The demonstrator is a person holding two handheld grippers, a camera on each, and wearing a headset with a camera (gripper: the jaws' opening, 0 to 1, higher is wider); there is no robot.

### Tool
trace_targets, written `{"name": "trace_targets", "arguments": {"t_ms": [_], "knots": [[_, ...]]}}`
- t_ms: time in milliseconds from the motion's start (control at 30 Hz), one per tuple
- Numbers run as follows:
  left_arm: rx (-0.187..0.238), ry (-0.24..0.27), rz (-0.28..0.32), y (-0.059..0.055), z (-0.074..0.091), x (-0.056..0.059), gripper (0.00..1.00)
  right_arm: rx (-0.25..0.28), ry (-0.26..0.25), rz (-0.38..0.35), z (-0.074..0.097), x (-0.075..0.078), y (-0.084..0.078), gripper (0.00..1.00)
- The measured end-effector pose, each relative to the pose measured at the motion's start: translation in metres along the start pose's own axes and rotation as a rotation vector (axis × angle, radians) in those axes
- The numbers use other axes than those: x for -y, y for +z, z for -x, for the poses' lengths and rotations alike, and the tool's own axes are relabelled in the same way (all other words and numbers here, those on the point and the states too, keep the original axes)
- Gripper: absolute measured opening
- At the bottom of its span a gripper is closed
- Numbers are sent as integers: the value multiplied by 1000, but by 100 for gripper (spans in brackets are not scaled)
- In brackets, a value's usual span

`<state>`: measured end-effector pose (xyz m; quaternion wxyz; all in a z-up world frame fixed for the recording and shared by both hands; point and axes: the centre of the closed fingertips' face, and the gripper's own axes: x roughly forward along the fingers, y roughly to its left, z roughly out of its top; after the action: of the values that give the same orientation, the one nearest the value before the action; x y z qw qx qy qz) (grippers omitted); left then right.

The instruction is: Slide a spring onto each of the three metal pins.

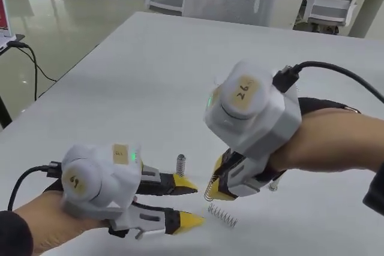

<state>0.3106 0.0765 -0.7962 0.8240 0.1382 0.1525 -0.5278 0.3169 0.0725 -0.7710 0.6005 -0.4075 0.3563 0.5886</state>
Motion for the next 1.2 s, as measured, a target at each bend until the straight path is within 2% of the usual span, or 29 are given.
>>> {"name": "trace_targets", "arguments": {"t_ms": [233,500,767,967,1200], "knots": [[3,8,36,-10,4,0,30,-6,-18,-15,6,8,-4,8],[11,46,76,-20,10,-6,38,-15,-41,-26,14,20,-8,8],[13,60,105,-28,13,-4,45,-24,-64,-43,21,33,-13,8],[8,71,123,-36,15,-1,50,-29,-93,-59,31,47,-17,8],[18,82,139,-37,16,2,55,-42,-117,-73,36,66,-20,8]]}}
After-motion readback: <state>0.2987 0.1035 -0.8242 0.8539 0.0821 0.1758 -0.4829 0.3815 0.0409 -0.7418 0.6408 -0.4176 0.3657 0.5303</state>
